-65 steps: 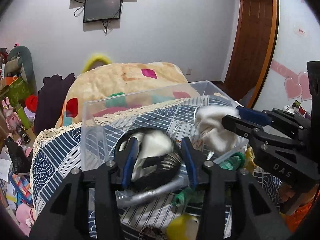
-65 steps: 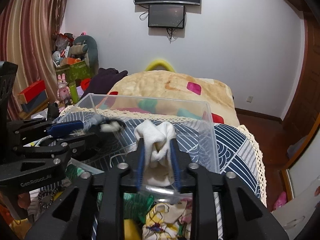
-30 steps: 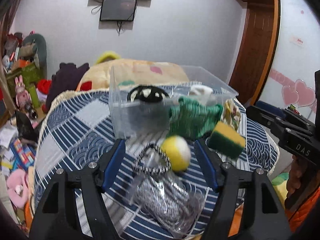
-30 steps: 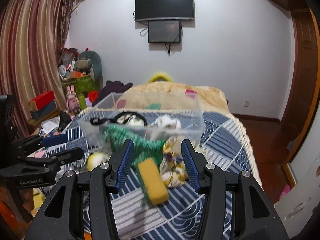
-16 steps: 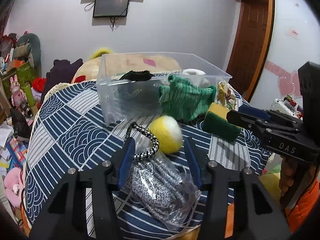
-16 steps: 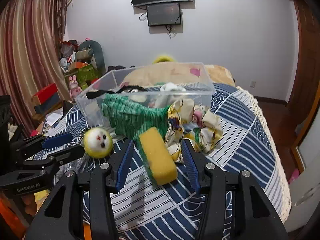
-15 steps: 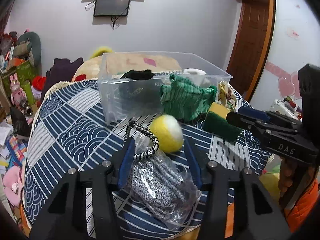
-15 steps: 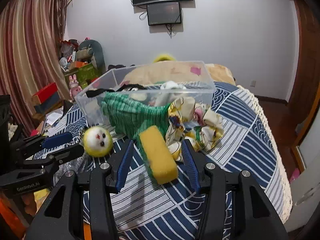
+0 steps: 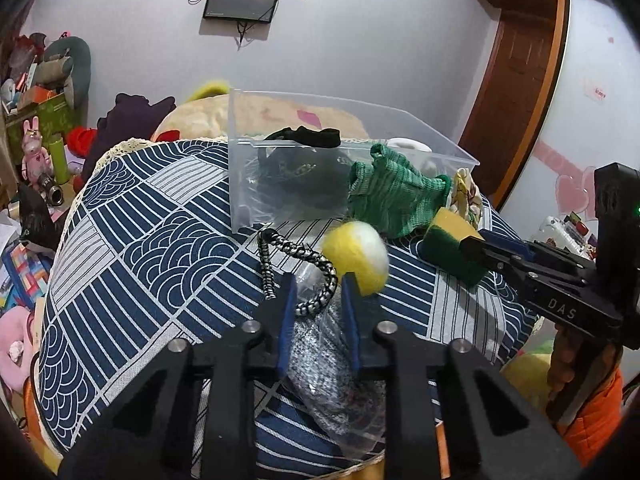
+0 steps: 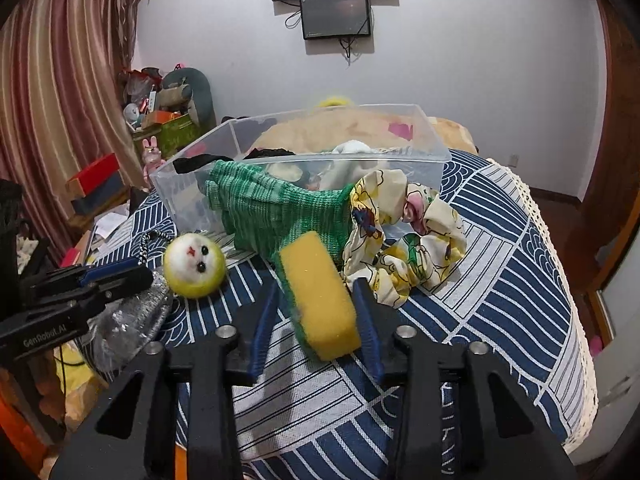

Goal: Organize soft objects
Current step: 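Grasp the black beaded strap with the left tool while the right tool grasps the yellow sponge, then lift both items over the clear box and open both tools to release, then grasp the bag of grey socks with the left tool while the right tool grasps the floral scrunchie, then carry both items into the clear box and open both tools, then grasp the yellow felt ball with the left tool while the right tool grasps the green knitted sock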

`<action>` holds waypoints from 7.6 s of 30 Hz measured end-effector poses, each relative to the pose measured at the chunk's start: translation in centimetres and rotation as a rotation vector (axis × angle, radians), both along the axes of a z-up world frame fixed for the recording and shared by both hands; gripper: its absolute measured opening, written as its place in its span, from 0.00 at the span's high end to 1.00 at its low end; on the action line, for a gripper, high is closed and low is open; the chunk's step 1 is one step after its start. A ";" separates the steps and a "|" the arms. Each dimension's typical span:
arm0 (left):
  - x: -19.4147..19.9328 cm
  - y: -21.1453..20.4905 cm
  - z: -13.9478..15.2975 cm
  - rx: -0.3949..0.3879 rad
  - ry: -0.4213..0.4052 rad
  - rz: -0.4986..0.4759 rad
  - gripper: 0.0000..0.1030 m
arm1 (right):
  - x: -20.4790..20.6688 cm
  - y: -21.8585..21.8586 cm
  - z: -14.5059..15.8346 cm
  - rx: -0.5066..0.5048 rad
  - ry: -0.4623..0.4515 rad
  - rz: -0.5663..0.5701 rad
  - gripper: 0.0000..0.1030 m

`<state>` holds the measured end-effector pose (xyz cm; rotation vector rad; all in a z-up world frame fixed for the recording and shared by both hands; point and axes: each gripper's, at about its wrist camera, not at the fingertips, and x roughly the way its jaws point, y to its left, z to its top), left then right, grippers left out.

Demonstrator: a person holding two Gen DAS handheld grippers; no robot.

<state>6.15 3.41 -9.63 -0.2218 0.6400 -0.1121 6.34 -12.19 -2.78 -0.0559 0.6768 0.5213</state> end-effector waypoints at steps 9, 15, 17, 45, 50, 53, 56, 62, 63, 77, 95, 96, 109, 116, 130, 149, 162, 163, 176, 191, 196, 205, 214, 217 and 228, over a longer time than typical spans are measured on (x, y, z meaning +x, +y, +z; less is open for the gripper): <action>-0.3 0.2 0.9 0.005 -0.023 0.017 0.93 | -0.4 -0.6 0.8 0.019 -0.028 -0.014 0.76; -1.1 -0.3 2.7 0.029 -0.075 0.013 0.93 | -0.9 -1.4 2.2 0.043 -0.068 -0.028 0.77; -1.3 -0.3 3.3 0.031 -0.092 0.019 0.93 | -1.1 -1.5 2.7 0.053 -0.079 -0.031 0.77; 5.0 0.5 10.8 0.083 -0.253 0.022 0.93 | 2.8 -0.9 9.9 0.123 -0.256 -0.129 0.77; 7.2 0.5 9.4 0.111 -0.209 0.022 0.93 | 4.2 0.7 9.2 0.125 -0.222 -0.112 0.77; 8.5 0.3 8.3 0.113 -0.174 0.012 0.93 | 5.3 1.5 8.3 0.112 -0.197 -0.097 0.77; 9.7 0.0 7.4 0.138 -0.143 0.020 0.93 | 6.1 2.2 7.4 0.099 -0.164 -0.080 0.77; 11.6 0.0 5.8 0.119 -0.081 0.008 0.93 | 7.3 3.4 5.9 0.084 -0.107 -0.062 0.77; 11.9 0.1 5.6 0.120 -0.071 0.010 0.93 | 7.5 3.7 5.6 0.074 -0.097 -0.062 0.77; 10.7 0.1 5.2 0.102 -0.043 -0.002 0.56 | 7.6 3.5 4.2 0.029 -0.033 -0.038 0.64; 3.7 -1.7 7.1 0.181 -0.155 0.025 0.09 | 2.9 -2.3 7.4 0.060 -0.173 -0.123 0.41; 3.2 -1.7 6.8 0.178 -0.152 0.033 0.06 | 2.8 -2.5 7.4 0.056 -0.177 -0.128 0.41; 1.7 -0.9 0.8 0.093 -0.001 0.080 0.04 | 2.7 -3.3 3.4 -0.032 -0.095 -0.134 0.23; 0.8 -0.5 -1.8 0.073 0.046 0.076 0.04 | 3.7 -2.9 0.8 -0.061 -0.011 -0.135 0.23; -0.5 -0.6 -2.3 0.066 0.038 0.053 0.56 | 3.0 -2.9 -0.3 -0.047 0.050 -0.079 0.72; -1.1 1.0 3.8 0.075 -0.116 0.097 0.66 | 0.9 -4.3 3.6 0.017 -0.076 -0.116 0.85; 1.4 0.2 8.9 0.113 -0.256 0.091 0.66 | 0.9 -3.7 7.7 0.049 -0.205 -0.108 0.85; 1.6 0.0 9.1 0.114 -0.263 0.090 0.66 | 1.1 -3.6 7.9 0.050 -0.215 -0.107 0.85; 5.3 -0.7 10.0 0.121 -0.291 0.101 0.66 | 3.8 -2.1 8.6 0.130 -0.230 -0.116 0.85; 13.0 -2.4 6.9 0.145 -0.110 0.055 0.65 | 7.7 0.2 4.7 0.002 -0.115 -0.105 0.85; 13.6 -2.3 6.1 0.130 -0.075 0.067 0.60 | 7.6 0.2 4.0 -0.011 -0.088 -0.094 0.84; 11.7 -2.8 7.5 0.167 -0.132 0.055 0.45 | 6.6 0.0 4.7 -0.049 -0.110 -0.098 0.67; 7.5 -3.5 10.5 0.199 -0.241 0.048 0.34 | 4.0 -0.4 7.4 -0.027 -0.202 -0.108 0.46; 6.2 -3.4 11.0 0.208 -0.267 0.042 0.29 | 3.4 -0.5 8.2 0.001 -0.218 -0.101 0.45; 3.7 -1.9 7.8 0.171 -0.221 0.064 0.17 | 1.9 0.4 7.5 0.050 -0.217 -0.061 0.41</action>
